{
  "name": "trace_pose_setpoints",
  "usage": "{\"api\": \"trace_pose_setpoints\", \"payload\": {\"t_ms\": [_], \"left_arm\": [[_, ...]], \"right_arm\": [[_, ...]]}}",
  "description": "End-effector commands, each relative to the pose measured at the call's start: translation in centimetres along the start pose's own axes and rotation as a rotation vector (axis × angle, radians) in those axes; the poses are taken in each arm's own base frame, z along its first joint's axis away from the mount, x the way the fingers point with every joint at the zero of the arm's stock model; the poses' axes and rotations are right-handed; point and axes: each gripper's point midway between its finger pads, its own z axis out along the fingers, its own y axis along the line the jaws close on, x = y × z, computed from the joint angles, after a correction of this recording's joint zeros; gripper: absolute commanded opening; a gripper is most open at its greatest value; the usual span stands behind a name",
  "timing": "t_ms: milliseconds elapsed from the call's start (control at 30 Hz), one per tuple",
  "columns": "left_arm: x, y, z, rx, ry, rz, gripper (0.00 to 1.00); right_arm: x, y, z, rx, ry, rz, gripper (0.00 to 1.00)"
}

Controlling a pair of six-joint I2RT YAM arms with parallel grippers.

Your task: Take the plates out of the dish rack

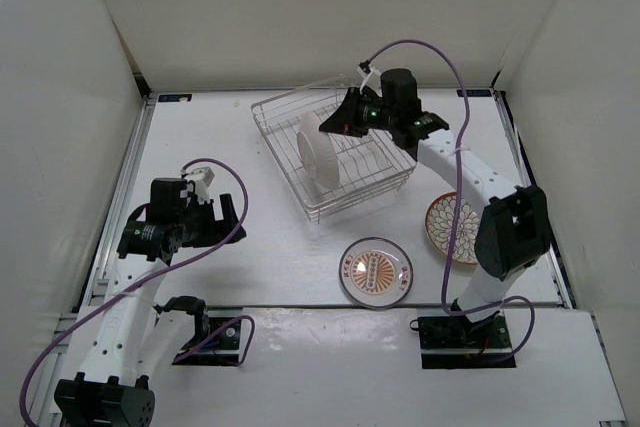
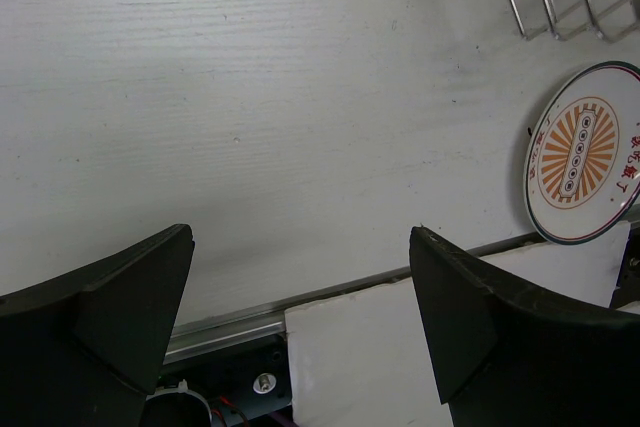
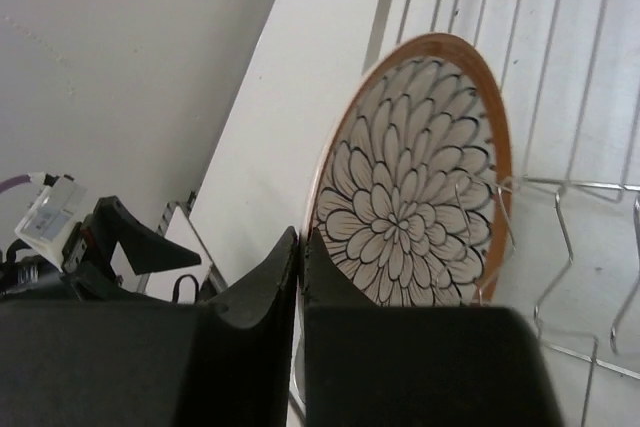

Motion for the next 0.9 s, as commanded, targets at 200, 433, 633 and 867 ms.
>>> {"api": "trace_pose_setpoints", "payload": {"t_ms": [200,433,633,867], "left_arm": [[-0.2,-0.3,-0.2,0.014,-0.005,0.001,1.0],[-0.2,-0.1,-0.2,0.005,-0.013,0.0,1.0],[-0.1,-0.2,-0.2,0.011,-0.006,0.003,1.0],[-0.1,-0.3,-0.2,0.015,-0.009,0.003,1.0]], "right_arm": [[-9.3,12.2,-7.1,-0.261,-0.377,-0.287,0.0],[-7.4,10.1,-5.9,-0.26,-0.329,-0.298,0.0],[-9.6,11.8,-8.5,-0.153,-0.293,-0.417,0.0],[-8.7,10.9,-9.9,-0.054,-0.234,-0.459,0.0]]}}
